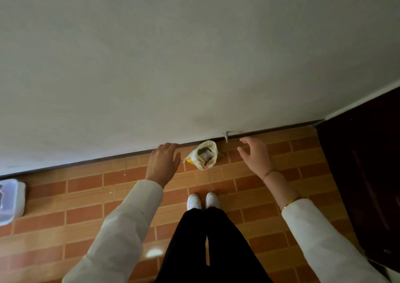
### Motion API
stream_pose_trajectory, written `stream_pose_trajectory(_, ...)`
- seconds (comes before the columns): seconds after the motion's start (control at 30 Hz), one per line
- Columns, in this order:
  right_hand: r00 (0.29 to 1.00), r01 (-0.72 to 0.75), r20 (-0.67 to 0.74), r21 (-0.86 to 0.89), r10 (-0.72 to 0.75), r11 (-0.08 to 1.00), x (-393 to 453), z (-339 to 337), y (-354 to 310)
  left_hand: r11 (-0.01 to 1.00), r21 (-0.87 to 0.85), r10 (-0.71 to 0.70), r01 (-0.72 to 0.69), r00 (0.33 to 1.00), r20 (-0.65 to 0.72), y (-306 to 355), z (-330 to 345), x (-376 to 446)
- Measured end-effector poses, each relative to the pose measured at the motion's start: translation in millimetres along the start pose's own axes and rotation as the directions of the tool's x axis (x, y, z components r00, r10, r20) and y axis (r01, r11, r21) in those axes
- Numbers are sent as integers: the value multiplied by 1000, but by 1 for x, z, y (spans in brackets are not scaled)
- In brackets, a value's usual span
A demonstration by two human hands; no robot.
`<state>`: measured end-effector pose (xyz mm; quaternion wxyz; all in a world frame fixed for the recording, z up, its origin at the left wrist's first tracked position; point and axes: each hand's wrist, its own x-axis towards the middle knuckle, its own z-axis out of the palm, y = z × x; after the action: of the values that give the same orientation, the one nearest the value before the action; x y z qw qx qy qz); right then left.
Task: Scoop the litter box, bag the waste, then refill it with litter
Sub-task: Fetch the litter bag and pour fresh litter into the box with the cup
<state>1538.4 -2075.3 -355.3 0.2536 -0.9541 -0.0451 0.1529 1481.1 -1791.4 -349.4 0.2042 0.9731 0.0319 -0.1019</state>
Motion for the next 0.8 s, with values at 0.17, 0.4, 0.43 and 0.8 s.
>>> stream_pose_trajectory(0.17,998,-4,58,-10,5,1000,57,89,51,996,29,-89,87,994,63,-32,99,44)
stream_pose_trajectory(0.4,984,-66,163,1,65,998,132,251,141,980,35,-197,194,963,182,-98,274,118)
stream_pose_trajectory(0.43,981,-81,175,1,79,997,143,274,152,977,44,-211,207,959,188,-108,299,128)
stream_pose_trajectory(0.8,938,-208,249,-162,243,965,243,452,243,976,175,-185,131,921,343,-188,484,221)
